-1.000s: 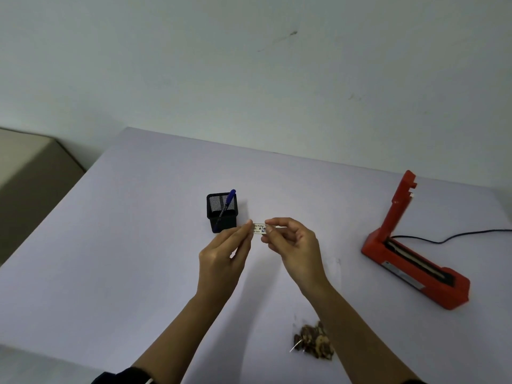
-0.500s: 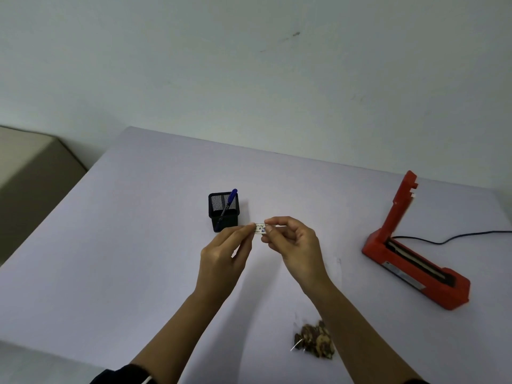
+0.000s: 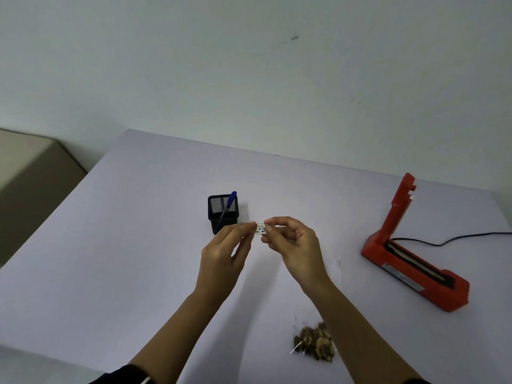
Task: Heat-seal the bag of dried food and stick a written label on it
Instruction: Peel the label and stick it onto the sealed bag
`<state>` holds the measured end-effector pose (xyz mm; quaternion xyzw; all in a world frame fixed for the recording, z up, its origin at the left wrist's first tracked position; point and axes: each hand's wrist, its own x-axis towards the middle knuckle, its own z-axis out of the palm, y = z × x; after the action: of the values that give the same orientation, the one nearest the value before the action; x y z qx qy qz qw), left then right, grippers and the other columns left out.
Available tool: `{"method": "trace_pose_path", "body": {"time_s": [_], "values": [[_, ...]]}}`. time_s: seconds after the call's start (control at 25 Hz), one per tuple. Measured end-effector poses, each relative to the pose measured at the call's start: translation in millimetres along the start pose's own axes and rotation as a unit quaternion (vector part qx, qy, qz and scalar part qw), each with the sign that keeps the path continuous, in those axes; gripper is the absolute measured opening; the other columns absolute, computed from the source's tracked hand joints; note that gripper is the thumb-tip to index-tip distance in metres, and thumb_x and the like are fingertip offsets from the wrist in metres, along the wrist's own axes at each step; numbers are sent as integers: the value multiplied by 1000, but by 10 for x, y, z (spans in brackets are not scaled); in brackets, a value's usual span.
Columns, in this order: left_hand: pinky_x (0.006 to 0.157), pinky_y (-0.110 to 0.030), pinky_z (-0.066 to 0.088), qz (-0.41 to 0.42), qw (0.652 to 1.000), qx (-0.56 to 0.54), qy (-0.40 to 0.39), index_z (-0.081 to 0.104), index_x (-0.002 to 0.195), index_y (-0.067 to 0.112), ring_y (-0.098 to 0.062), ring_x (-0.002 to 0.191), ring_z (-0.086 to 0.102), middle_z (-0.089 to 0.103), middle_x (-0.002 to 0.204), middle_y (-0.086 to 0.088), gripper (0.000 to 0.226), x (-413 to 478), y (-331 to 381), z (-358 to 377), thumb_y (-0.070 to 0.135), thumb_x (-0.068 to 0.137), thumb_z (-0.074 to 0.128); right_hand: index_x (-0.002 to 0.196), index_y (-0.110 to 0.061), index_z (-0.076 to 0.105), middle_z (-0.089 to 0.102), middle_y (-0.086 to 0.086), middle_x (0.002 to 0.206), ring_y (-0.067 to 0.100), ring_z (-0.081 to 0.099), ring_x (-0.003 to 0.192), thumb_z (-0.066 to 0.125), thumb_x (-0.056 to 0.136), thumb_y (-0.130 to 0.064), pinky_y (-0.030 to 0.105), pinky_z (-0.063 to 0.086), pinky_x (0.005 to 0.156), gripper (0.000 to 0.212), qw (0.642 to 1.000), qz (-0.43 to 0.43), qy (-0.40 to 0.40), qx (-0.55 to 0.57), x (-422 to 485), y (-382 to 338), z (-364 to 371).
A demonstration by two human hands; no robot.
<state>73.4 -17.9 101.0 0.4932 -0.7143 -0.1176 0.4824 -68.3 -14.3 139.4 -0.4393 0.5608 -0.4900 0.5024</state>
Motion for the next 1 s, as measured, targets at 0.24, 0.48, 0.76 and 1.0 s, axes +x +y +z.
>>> {"method": "trace_pose_path", "body": {"time_s": [0.24, 0.48, 0.76, 1.0], "values": [[80, -10, 48, -45, 998, -48, 5, 72, 102, 9, -4, 100, 61, 65, 106, 5, 19, 12, 5, 28, 8, 85, 62, 91, -16, 67, 72, 3, 82, 13, 72, 74, 62, 87, -11, 18, 55, 71, 9, 1000, -1, 2, 4, 15, -6, -6], [78, -9, 47, -176, 974, -143, -15, 74, 96, 17, 3, 99, 60, 66, 105, 8, 19, 50, 40, 25, 5, 84, 65, 92, -14, 68, 73, 7, 82, 14, 72, 74, 62, 88, -10, 20, 56, 72, 8, 1000, 1, 5, 6, 21, 7, -8], [78, -16, 49, -278, 925, -256, -27, 70, 82, 17, -7, 94, 63, 65, 104, 1, 19, 80, 65, -6, 0, 84, 63, 89, -16, 68, 73, 2, 80, 13, 72, 73, 62, 87, -9, 18, 55, 69, 10, 1000, 4, 9, 11, 19, 7, 8], [70, -14, 49, -324, 904, -278, -16, 67, 94, 10, -9, 80, 65, 69, 96, -3, 12, 60, 85, -26, 7, 83, 67, 87, -21, 68, 73, 3, 82, 16, 72, 75, 62, 87, -10, 20, 56, 72, 12, 1000, -6, 10, 5, 6, 3, 27]]}}
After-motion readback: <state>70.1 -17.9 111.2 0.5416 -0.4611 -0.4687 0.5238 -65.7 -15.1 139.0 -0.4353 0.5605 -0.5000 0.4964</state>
